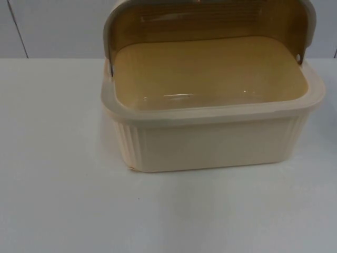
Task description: Open the box lid with the left hand, place the block into the box with the right hand, then close the box lid with the left hand.
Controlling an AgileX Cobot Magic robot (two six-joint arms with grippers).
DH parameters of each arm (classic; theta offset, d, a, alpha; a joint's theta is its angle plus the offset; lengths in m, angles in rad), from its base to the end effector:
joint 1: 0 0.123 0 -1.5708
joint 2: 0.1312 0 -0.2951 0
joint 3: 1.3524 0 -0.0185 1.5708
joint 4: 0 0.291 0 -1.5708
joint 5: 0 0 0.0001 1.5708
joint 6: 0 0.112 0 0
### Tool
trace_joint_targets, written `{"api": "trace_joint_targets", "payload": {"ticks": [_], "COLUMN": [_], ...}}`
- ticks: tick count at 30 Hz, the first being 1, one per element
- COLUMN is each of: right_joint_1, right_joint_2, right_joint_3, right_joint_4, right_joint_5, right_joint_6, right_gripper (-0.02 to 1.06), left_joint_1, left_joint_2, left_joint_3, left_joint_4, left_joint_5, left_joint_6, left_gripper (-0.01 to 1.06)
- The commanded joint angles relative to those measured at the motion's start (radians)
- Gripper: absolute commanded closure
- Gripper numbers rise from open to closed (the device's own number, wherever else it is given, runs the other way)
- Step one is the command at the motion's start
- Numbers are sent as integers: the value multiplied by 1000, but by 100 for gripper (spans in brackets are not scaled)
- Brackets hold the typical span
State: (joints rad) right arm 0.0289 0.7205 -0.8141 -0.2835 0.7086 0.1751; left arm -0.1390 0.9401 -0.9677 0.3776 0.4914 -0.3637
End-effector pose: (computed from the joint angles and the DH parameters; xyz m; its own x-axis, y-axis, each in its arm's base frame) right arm 0.1852 -0.0151 0.3619 -0.4911 -0.0561 -0.8693 0.1098 0.9860 -0.1257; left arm 0.2496 -0.0152 0.3962 -0.3358 0.0198 -0.9417 -0.0348 0.9988 0.0334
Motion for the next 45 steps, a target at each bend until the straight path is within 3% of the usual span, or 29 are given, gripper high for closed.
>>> {"api": "trace_joint_targets", "payload": {"ticks": [1,4,6,7,10,11,31,45], "right_joint_1": [4,4,4,4,4,4,4,4], "right_joint_2": [0,0,0,0,0,0,4,273], "right_joint_3": [-7,-7,-7,-7,-7,-7,-7,-7], "right_joint_4": [-5,-6,-6,-6,-6,-6,-6,11], "right_joint_5": [-17,-18,-18,-18,-27,-27,-25,-114], "right_joint_6": [0,0,0,0,0,0,-4,-9], "right_gripper": [0,0,0,0,0,0,0,0], "left_joint_1": [2,2,2,2,2,2,2,2], "left_joint_2": [1,1,1,1,1,1,1,1], "left_joint_3": [5,5,5,5,5,5,5,5], "left_joint_4": [6,6,6,6,0,-2,-9,-33], "left_joint_5": [-11,-27,-47,-47,-55,-59,-111,-77], "left_joint_6": [-1,-1,-1,-1,-13,-21,-23,-23], "left_gripper": [105,102,82,82,14,1,4,4]}}
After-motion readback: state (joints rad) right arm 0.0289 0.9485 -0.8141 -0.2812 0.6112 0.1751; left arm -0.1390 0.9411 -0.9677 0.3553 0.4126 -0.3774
